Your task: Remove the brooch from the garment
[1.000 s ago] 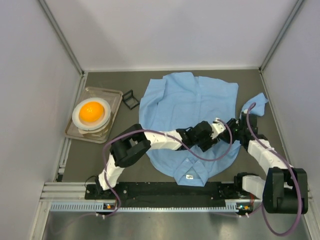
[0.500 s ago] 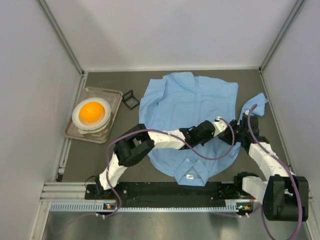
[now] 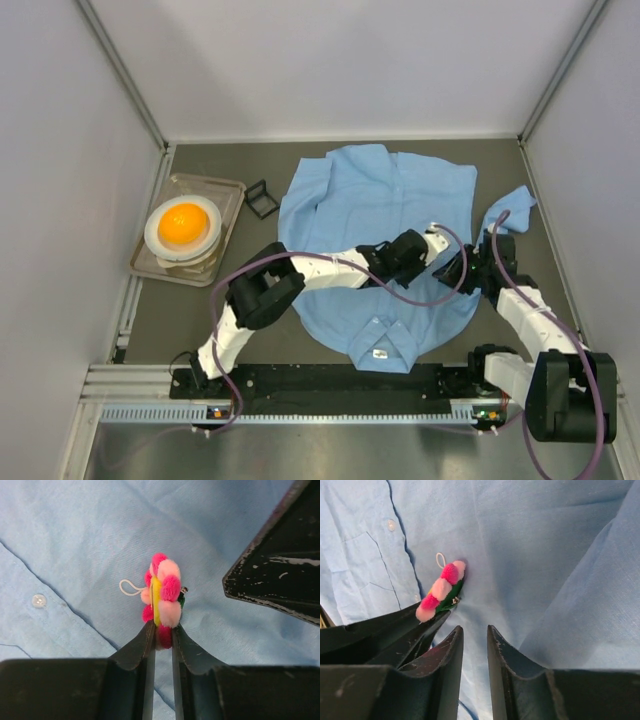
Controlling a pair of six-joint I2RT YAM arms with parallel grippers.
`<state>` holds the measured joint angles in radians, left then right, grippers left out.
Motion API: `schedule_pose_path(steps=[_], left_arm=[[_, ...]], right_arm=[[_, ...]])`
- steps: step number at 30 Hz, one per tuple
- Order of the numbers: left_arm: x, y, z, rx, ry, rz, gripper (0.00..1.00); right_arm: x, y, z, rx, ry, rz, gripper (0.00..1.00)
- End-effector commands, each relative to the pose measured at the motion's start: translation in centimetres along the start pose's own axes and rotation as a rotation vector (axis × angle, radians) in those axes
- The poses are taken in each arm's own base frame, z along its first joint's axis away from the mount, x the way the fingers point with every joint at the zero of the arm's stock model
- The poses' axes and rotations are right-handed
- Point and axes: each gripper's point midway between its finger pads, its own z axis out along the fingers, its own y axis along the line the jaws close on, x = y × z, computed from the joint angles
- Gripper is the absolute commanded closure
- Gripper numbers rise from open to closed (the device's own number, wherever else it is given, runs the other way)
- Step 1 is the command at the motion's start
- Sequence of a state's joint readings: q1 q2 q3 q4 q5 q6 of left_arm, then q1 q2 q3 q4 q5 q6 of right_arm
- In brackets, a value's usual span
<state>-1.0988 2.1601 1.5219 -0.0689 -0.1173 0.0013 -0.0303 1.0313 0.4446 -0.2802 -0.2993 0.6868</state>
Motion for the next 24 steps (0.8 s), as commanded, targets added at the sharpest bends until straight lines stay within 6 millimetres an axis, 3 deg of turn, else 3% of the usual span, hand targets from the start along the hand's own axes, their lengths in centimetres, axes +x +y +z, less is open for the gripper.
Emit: schedule_pose_path(steps=[1,13,24], left_arm=[[-0.9,-1.7,-1.5,0.174,0.034,-0.151,1.0],[0.3,-3.2,-2.1,0.439,0.123,-0.413,1.0],[1.5,-2.0,-1.7,0.501,0.149,-0.588,1.0]], right_arm=[[-0.6,0.4,-0.1,0.004,-0.03,-0.058,0.76],[-0.5,0.7,1.1,0.112,-0.073,-0.142,0.85],[-0.6,2.3,1.9,0.014,-0.069,-0.192,0.87]])
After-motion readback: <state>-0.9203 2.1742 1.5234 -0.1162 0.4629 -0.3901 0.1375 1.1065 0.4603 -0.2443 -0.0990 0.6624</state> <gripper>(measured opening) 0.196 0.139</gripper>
